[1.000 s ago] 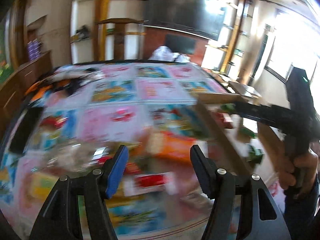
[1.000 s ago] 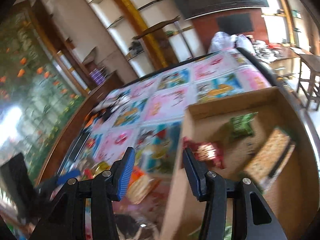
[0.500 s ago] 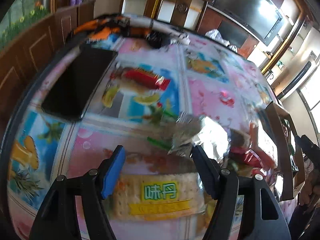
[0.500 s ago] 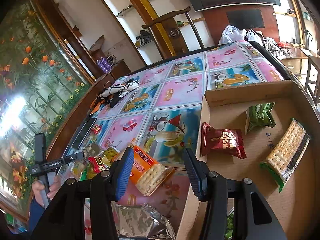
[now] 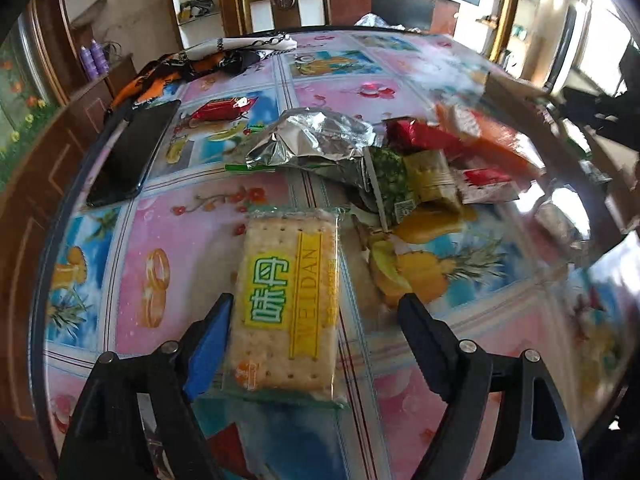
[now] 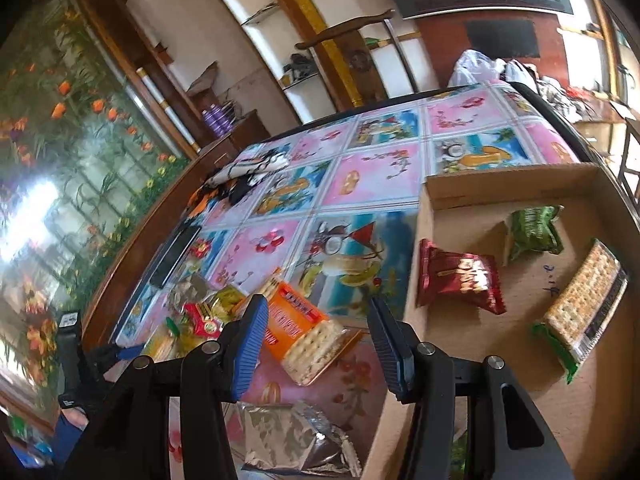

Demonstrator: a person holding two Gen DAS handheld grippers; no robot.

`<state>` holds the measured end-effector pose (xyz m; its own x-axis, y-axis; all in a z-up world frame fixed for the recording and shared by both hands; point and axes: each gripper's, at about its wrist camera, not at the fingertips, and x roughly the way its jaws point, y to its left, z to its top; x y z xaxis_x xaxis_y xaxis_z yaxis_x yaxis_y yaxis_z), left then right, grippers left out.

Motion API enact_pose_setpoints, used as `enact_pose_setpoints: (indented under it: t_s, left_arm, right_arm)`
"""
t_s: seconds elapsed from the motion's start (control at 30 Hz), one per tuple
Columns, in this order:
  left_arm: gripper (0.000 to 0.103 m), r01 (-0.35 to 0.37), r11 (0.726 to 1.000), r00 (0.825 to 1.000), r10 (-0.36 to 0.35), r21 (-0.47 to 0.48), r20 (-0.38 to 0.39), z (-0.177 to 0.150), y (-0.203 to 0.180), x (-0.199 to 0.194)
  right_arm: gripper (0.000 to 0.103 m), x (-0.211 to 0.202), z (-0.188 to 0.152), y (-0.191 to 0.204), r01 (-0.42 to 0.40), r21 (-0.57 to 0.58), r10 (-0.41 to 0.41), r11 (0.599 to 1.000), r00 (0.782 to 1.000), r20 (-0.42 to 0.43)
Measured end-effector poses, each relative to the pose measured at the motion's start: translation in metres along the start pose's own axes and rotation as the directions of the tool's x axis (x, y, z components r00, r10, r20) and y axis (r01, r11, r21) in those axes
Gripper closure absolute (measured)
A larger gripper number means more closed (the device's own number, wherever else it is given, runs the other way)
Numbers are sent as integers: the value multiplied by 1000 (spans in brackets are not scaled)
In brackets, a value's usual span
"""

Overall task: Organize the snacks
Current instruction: 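Grasp the WEIDAN cracker pack with the left gripper while the right grasps a foil bag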

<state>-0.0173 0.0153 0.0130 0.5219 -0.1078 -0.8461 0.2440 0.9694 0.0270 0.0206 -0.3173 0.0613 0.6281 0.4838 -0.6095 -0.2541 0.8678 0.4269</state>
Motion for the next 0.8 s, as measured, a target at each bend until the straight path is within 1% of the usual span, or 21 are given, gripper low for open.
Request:
enact_pose_setpoints:
  t_s: [0.07,0.13,0.17,0.2,0.23,0.37,0.47,0.5,0.57,0.63,0.7,0.73,0.77,0.8]
  left_arm:
    - [22,-6,999,1000,6,-41,-11,6,4,4]
    - [31,-30,997,1000,30,-74,1,11,7,6]
    - [41,-35,996,999,35,-80,6,13,7,6]
    - [53,-36,996,999,38,-83,12,14,7,6]
    - [57,-38,996,999,39,-82,19,15,5,5]
    - [58,-62,994,997,65,-89,38,14,-1,5]
    - [58,-70,993,995,77,-96,69,14,-5,-1]
    - [58,-55,993,994,64,-105,86,15,-6,-4]
    - [58,-20,991,993,35,-131,113,16,-6,-8]
    - [58,6,989,990,14,-146,137,18,-6,-9]
    - [58,32,987,987,-6,-160,160,19,-6,-8]
    - [58,48,985,986,-20,-167,168,19,-6,-8]
    - [58,65,983,984,-34,-174,173,19,-4,-7]
    - [58,72,981,984,-40,-179,176,19,-3,-6]
  right_arm:
    - [47,4,-2,7,-20,-29,20,999,1000,-20]
    - [43,11,-6,14,-64,-61,60,996,996,-66]
    - [43,13,-8,16,-77,-68,71,995,994,-81]
    - [43,17,-10,21,-94,-83,85,992,991,-105]
    - [42,19,-12,26,-103,-100,91,990,988,-122]
    - [39,27,-21,36,-106,-142,82,984,983,-162]
    - [37,35,-26,35,-65,-147,36,987,981,-192]
    - [37,39,-28,35,-37,-152,5,988,979,-205]
    - [37,44,-32,37,-6,-174,-34,985,974,-222]
    - [37,46,-34,38,9,-174,-50,985,971,-234]
    - [37,51,-38,40,2,-176,-48,984,965,-257]
    - [36,54,-42,43,13,-189,-64,982,961,-268]
    - [33,55,-45,46,42,-207,-96,977,961,-260]
    - [33,56,-48,47,58,-210,-114,976,958,-265]
